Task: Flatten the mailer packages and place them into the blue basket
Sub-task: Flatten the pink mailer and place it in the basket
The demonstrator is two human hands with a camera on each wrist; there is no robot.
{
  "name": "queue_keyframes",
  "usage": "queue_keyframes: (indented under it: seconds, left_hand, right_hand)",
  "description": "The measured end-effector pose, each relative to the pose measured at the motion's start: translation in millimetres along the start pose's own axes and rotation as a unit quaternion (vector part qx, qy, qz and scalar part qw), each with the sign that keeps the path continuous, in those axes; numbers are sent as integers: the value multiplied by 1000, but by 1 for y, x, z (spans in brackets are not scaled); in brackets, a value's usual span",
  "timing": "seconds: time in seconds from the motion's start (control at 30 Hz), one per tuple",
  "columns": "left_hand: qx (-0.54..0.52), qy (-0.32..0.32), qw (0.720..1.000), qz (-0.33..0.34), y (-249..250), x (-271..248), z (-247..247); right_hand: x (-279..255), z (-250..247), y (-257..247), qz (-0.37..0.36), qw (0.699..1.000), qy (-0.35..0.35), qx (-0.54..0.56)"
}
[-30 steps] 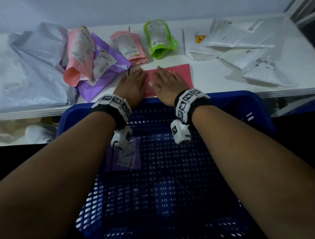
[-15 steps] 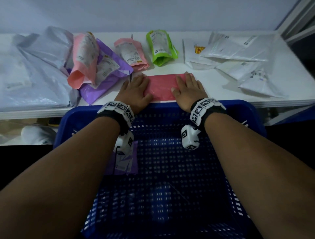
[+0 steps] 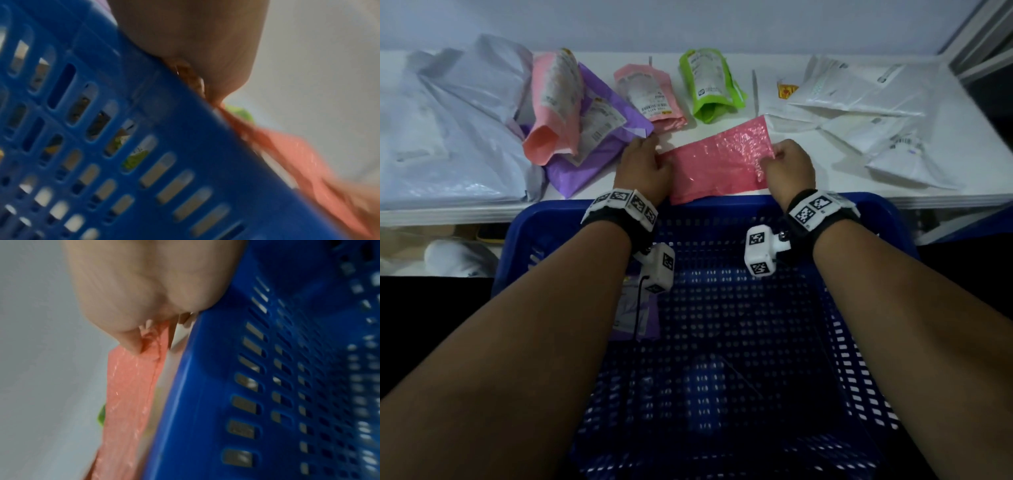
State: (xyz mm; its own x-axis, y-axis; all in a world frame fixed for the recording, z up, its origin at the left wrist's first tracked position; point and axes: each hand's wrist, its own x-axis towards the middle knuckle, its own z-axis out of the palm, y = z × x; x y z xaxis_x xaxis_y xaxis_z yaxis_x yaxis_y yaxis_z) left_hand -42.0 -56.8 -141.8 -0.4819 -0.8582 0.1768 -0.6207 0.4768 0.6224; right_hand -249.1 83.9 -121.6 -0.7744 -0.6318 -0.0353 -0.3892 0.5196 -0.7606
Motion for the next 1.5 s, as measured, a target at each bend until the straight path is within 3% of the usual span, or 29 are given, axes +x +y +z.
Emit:
queue_keyframes:
  seconds: [0.1,0.23,0.3,0.4,0.5,0.63,0.77,1.07,1.2,1.27,1.33,1.4,1.5]
  left_hand:
    - [-31,1,999,14,1,1,-3]
    - [-86,-12,995,-50,15,-5,-6]
    - [-131,6,988,-84,27,-11,-8]
    - [-234,12,966,-113,40,-24,-12]
    - [-331,-32,936,-119,51,-46,-14]
    - [-425,-141,881,-151,56,-84,-18]
    - [-353,-298,866,-191,37,-119,-20]
    - [-329,-405,799,-299,4,-154,0]
    - [-315,-421,785,-328,-9,-162,8]
    - [-305,-397,800,-331,-18,-164,12]
    - [-308,-346,817,-344,-31,-166,17]
    - [-331,-320,811,-361,-45,-169,23]
    - [-357,-293,796,-391,-58,-176,31]
  right_hand:
    - [-7,-9,-2,33,982,12,185]
    - [-12,-20,-5,57,958,0,282]
    - [-14,-24,-6,89,917,0,389]
    - [-34,-30,-7,132,817,-69,557]
    - [-61,-26,-2,160,786,-111,587]
    - [-94,-21,27,233,832,-92,495]
    - [-114,-16,60,267,877,-86,390]
    - [-119,26,94,287,922,-98,242]
    - [-129,54,114,307,914,-99,245]
    - [-135,65,121,335,896,-119,266]
    - [-148,73,120,389,848,-206,295]
    - [-159,81,116,411,805,-306,298]
    - [-171,93,106,402,789,-358,297]
